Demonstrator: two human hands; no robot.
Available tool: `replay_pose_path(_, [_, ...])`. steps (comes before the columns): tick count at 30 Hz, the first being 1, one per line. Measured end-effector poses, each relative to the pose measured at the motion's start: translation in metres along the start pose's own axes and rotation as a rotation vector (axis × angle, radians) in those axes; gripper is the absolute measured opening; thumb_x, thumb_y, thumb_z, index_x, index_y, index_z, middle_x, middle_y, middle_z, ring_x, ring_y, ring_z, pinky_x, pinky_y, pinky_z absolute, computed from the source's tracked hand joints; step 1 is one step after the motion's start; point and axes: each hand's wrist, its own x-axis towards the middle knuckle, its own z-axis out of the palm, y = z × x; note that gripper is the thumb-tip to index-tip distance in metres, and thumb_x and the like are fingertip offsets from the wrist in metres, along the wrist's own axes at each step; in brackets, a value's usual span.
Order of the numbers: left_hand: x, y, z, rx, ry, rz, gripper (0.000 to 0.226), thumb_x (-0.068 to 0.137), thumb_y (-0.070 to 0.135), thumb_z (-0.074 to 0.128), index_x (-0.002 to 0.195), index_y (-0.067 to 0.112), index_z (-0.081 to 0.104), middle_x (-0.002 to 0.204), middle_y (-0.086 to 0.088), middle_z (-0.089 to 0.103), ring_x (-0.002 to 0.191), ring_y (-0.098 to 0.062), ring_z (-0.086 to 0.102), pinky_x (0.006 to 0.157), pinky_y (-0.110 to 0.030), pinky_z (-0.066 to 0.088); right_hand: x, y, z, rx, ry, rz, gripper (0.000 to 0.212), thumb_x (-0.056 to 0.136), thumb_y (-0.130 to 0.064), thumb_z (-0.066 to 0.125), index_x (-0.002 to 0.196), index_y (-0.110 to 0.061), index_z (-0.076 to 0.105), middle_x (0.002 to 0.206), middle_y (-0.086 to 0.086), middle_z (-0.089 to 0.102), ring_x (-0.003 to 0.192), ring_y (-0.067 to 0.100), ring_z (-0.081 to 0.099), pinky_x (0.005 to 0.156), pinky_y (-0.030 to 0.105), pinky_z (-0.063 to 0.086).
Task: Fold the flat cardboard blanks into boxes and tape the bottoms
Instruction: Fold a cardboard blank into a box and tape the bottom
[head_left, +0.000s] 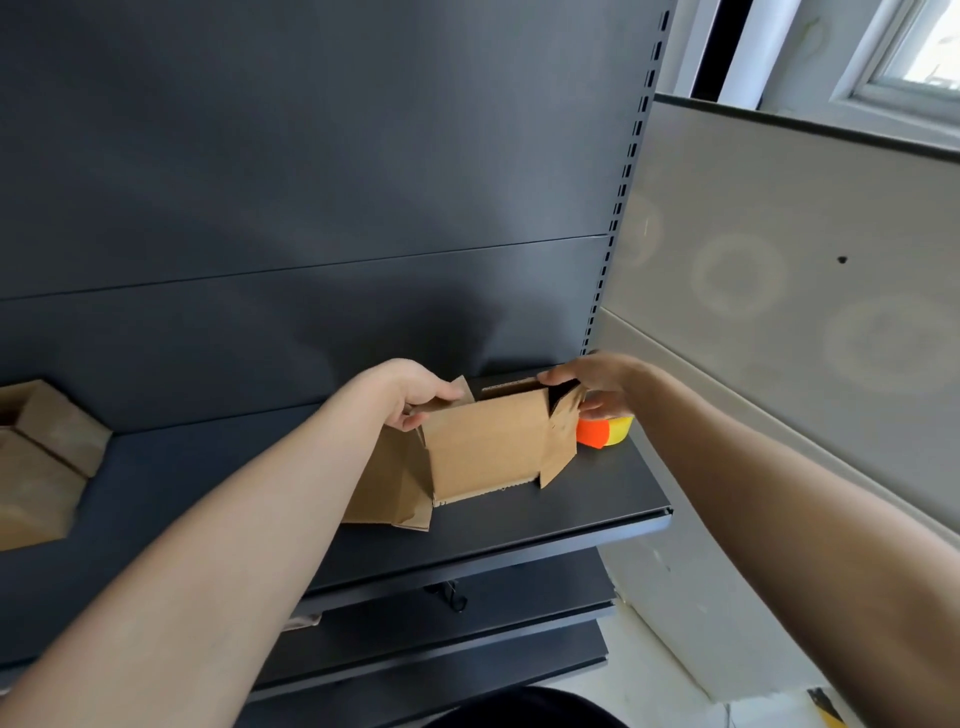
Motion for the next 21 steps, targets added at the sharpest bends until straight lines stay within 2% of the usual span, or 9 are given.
replay_pose_path(3, [-0.003, -0.004, -0.004, 0.006, 0.029, 0.000, 0.022, 0.088, 0.030, 0.068, 0.091, 0.009, 0.062, 0.082, -0.005, 0.059, 0.061, -0.010, 0.049, 0.038, -0.014, 0.035, 0.000, -0.004, 0.007, 0.010, 0.000, -0.023, 0.074, 0.065, -0.016, 0.086, 0.125, -0.011, 0.045, 0.123, 0.010, 0.056, 0.106, 0.029, 0.059, 0.088, 0.043, 0.050])
replay_pose_path(6, [-0.002, -0.006, -0.004, 0.034, 0.084, 0.018, 0.022, 0.089, 0.030, 0.066, 0.093, 0.009, 0.061, 0.087, -0.006, 0.060, 0.060, -0.011, 0.050, 0.042, -0.016, 0.034, 0.000, -0.008, 0.014, 0.023, 0.012, -0.054, 0.076, 0.066, -0.010, 0.083, 0.126, -0.015, 0.037, 0.122, 0.009, 0.050, 0.108, 0.030, 0.054, 0.095, 0.046, 0.048])
replay_pose_path(9, [0.000, -0.008, -0.005, 0.069, 0.127, 0.027, 0.022, 0.088, 0.031, 0.066, 0.091, 0.010, 0.059, 0.087, -0.006, 0.056, 0.057, -0.011, 0.044, 0.042, -0.017, 0.031, -0.001, -0.012, 0.016, -0.008, -0.023, -0.052, 0.060, 0.071, -0.004, 0.078, 0.120, -0.012, 0.044, 0.114, 0.009, 0.051, 0.104, 0.029, 0.053, 0.090, 0.042, 0.049])
replay_pose_path(11, [-0.002, -0.009, -0.006, 0.090, 0.097, 0.018, 0.025, 0.087, 0.033, 0.068, 0.087, 0.010, 0.058, 0.079, -0.005, 0.053, 0.055, -0.010, 0.038, 0.043, -0.017, 0.029, -0.001, -0.013, 0.016, -0.047, -0.048, -0.038, 0.049, 0.077, -0.001, 0.073, 0.117, -0.011, 0.048, 0.109, 0.009, 0.049, 0.102, 0.028, 0.051, 0.085, 0.038, 0.047])
replay_pose_path(13, [-0.004, -0.011, -0.007, 0.106, 0.054, -0.004, 0.031, 0.082, 0.037, 0.072, 0.081, 0.010, 0.056, 0.074, -0.003, 0.049, 0.056, -0.010, 0.035, 0.044, -0.018, 0.028, -0.001, -0.013, 0.017, -0.083, -0.064, -0.029, 0.048, 0.078, -0.002, 0.072, 0.121, -0.010, 0.051, 0.116, 0.009, 0.049, 0.107, 0.027, 0.050, 0.085, 0.038, 0.046])
replay_pose_path(15, [-0.003, -0.012, -0.004, 0.121, 0.039, -0.009, 0.036, 0.078, 0.042, 0.075, 0.079, 0.011, 0.057, 0.077, -0.004, 0.049, 0.058, -0.011, 0.035, 0.045, -0.019, 0.029, -0.001, -0.014, 0.019, -0.097, -0.079, -0.034, 0.044, 0.080, -0.002, 0.069, 0.121, -0.009, 0.053, 0.121, 0.008, 0.050, 0.108, 0.025, 0.049, 0.085, 0.037, 0.045])
replay_pose_path(17, [-0.001, -0.014, 0.000, 0.113, 0.063, 0.008, 0.037, 0.077, 0.045, 0.075, 0.080, 0.011, 0.059, 0.083, -0.006, 0.053, 0.062, -0.013, 0.040, 0.046, -0.019, 0.032, -0.001, -0.015, 0.020, -0.089, -0.097, -0.045, 0.036, 0.084, 0.004, 0.063, 0.116, -0.009, 0.053, 0.120, 0.007, 0.050, 0.106, 0.023, 0.049, 0.089, 0.036, 0.045])
replay_pose_path(21, [0.004, -0.018, 0.005, 0.048, 0.127, 0.046, 0.040, 0.080, 0.048, 0.070, 0.090, 0.010, 0.059, 0.087, -0.007, 0.056, 0.066, -0.014, 0.047, 0.051, -0.019, 0.040, -0.002, -0.015, 0.018, -0.081, -0.147, -0.065, 0.038, 0.085, 0.016, 0.052, 0.111, -0.011, 0.048, 0.128, 0.007, 0.047, 0.117, 0.023, 0.047, 0.104, 0.037, 0.040])
